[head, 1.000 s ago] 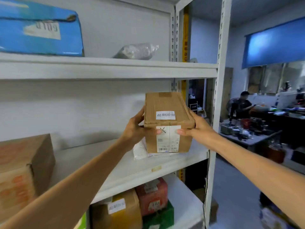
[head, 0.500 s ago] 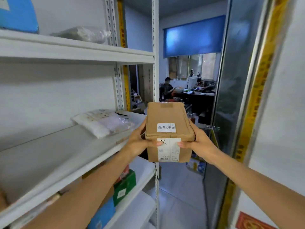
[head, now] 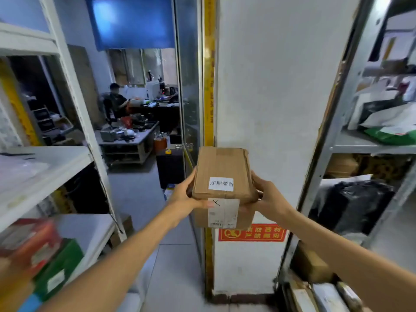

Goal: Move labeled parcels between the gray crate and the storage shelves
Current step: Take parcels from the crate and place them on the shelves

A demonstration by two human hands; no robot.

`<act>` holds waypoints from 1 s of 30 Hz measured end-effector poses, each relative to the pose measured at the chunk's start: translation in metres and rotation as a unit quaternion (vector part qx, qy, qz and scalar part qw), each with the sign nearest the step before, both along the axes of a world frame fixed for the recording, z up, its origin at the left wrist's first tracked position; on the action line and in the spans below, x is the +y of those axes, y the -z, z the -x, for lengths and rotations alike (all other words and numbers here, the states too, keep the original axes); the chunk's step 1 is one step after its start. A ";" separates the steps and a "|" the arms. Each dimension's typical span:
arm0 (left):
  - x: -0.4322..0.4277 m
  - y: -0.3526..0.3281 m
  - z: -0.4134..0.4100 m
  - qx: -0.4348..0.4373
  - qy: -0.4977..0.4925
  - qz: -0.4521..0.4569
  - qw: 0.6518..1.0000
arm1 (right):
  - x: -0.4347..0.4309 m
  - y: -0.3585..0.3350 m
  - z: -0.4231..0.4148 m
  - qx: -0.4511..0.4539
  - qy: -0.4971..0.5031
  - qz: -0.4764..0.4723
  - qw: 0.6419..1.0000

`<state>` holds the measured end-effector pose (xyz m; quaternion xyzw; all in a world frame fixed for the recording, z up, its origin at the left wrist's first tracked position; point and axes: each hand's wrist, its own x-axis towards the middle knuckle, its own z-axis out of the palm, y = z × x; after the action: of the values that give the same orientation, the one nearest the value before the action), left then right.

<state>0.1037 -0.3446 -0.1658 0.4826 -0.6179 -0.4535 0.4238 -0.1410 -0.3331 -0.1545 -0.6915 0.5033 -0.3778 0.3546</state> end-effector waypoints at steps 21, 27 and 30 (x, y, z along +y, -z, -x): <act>-0.047 0.071 0.365 -0.054 0.398 -0.005 0.916 | 0.124 0.072 0.289 -0.056 0.389 -0.042 0.918; -0.071 0.081 0.470 -0.060 0.453 -0.019 0.889 | 0.116 0.094 0.373 -0.065 0.451 -0.053 0.889; -0.084 0.086 0.512 -0.054 0.473 -0.025 0.879 | 0.109 0.099 0.405 -0.075 0.467 -0.053 0.879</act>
<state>-0.4083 -0.4288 -0.2517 0.1675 -0.7829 -0.5885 0.1125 -0.5462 -0.2243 -0.2540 -0.3259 0.7590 -0.5232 0.2097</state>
